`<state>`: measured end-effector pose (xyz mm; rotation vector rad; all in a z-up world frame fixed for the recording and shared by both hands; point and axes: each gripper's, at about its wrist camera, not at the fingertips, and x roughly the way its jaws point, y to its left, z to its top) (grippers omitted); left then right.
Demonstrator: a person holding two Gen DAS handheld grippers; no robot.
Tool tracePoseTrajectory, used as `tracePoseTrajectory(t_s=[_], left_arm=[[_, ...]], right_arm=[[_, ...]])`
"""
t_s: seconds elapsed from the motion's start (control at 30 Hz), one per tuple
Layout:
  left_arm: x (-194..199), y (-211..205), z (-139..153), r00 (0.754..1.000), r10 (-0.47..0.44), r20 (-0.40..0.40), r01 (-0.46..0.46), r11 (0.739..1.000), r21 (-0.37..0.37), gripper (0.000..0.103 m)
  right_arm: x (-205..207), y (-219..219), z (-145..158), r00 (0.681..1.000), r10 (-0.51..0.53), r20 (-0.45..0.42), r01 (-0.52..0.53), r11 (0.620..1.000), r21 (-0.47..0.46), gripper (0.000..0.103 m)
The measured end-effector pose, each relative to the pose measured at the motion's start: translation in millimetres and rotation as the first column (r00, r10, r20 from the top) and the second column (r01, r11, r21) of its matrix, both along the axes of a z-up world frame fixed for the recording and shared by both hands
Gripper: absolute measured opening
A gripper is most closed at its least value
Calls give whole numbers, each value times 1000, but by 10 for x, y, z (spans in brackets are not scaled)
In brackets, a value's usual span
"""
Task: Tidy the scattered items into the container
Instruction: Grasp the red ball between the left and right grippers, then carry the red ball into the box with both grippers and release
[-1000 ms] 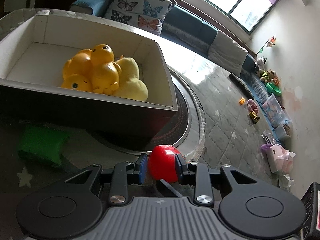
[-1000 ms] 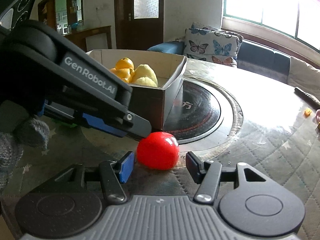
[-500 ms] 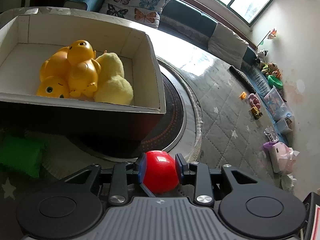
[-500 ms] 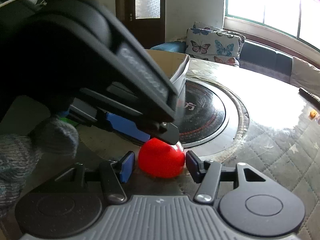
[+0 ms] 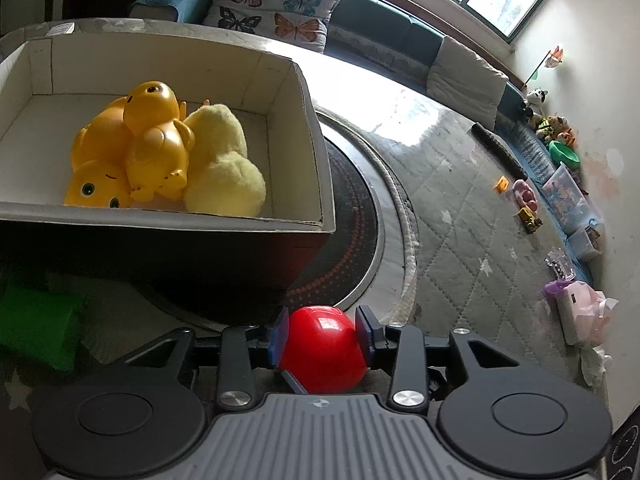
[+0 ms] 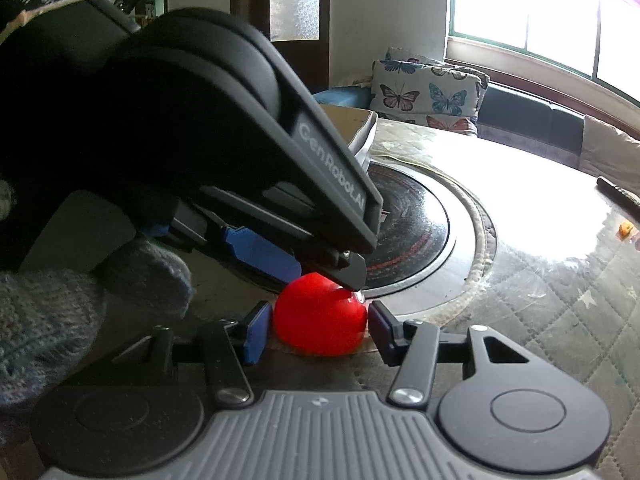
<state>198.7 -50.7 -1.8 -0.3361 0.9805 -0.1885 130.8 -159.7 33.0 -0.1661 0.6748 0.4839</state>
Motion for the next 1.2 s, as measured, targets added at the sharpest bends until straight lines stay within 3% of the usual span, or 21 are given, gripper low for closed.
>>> tracePoseTrajectory(t_s=[0.17, 0.5, 0.83, 1.0, 1.2], left_arm=[[3, -47, 3, 1000, -10, 2, 10, 1000, 25, 41], [-152, 57, 47, 1000, 8, 9, -8, 1000, -16, 40], [-342, 174, 470, 991, 45, 124, -39, 998, -51, 39], [-243, 255, 685, 980, 75, 185, -65, 996, -62, 39], [20, 379, 728, 974, 117, 194, -106, 992, -67, 39]], right_arm=[[11, 16, -1, 1000, 0, 4, 0, 1000, 0, 53], [-50, 42, 42, 1000, 12, 10, -12, 1000, 10, 53], [-239, 112, 348, 991, 36, 129, -39, 999, 17, 53], [-138, 200, 495, 981, 49, 189, -55, 998, 28, 53], [130, 338, 520, 979, 59, 197, -72, 996, 55, 53]])
